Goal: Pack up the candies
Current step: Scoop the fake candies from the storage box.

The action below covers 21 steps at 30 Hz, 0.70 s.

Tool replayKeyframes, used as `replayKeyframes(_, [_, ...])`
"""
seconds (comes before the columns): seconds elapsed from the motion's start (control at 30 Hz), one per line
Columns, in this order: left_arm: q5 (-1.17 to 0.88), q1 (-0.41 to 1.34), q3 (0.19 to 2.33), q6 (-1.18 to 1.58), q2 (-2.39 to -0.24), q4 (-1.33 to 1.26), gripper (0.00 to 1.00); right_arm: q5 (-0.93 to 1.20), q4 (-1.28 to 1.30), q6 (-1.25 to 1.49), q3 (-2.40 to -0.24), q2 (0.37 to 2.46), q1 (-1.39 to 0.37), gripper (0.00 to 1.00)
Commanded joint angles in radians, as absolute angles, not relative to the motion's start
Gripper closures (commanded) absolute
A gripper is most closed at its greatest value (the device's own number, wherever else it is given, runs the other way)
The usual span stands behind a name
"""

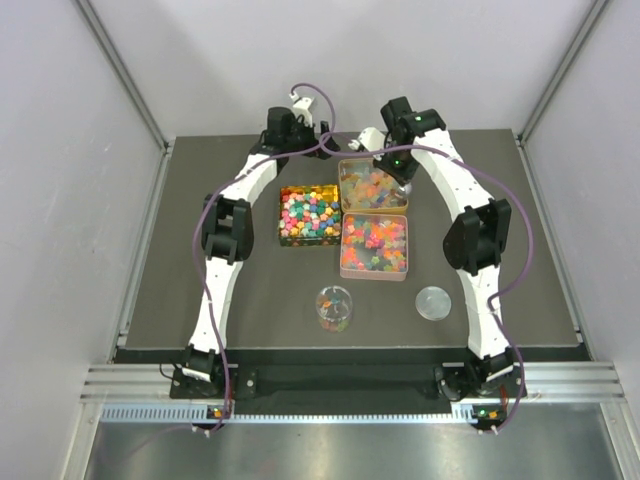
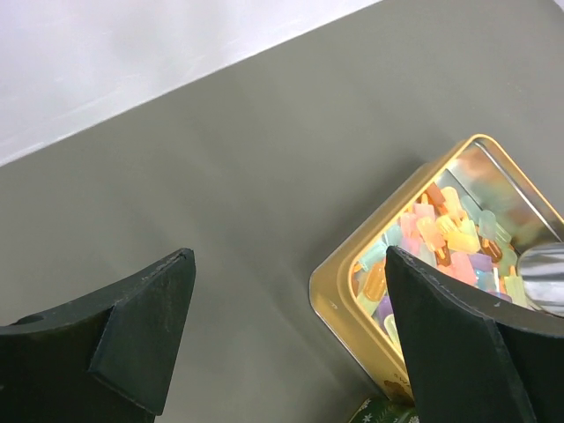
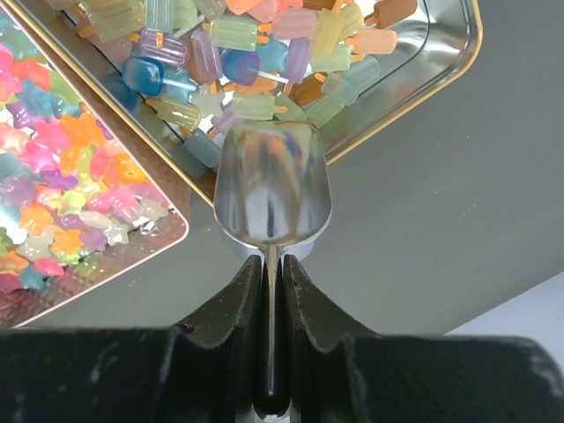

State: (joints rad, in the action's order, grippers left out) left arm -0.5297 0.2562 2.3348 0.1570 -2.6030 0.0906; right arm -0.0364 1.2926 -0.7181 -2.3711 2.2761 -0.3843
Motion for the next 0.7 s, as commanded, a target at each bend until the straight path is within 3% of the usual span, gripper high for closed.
replayKeyframes(0.0, [-0.587, 0.256, 2.33, 0.187, -2.615, 0.021, 0.08, -0.049, 1.431, -0.764, -2.367, 2.244, -0.393, 1.0])
replayKeyframes(0.33, [-0.609, 0.256, 2.33, 0.21, -2.606, 0.009, 0.09, -0.067, 1.47, -0.778, -2.278, 2.209, -0.391, 1.0])
replayKeyframes(0.67, [-0.621, 0.258, 2.329, 0.21, -2.597, 0.008, 0.09, -0.02, 1.45, -0.686, -2.355, 2.247, -0.405, 1.0])
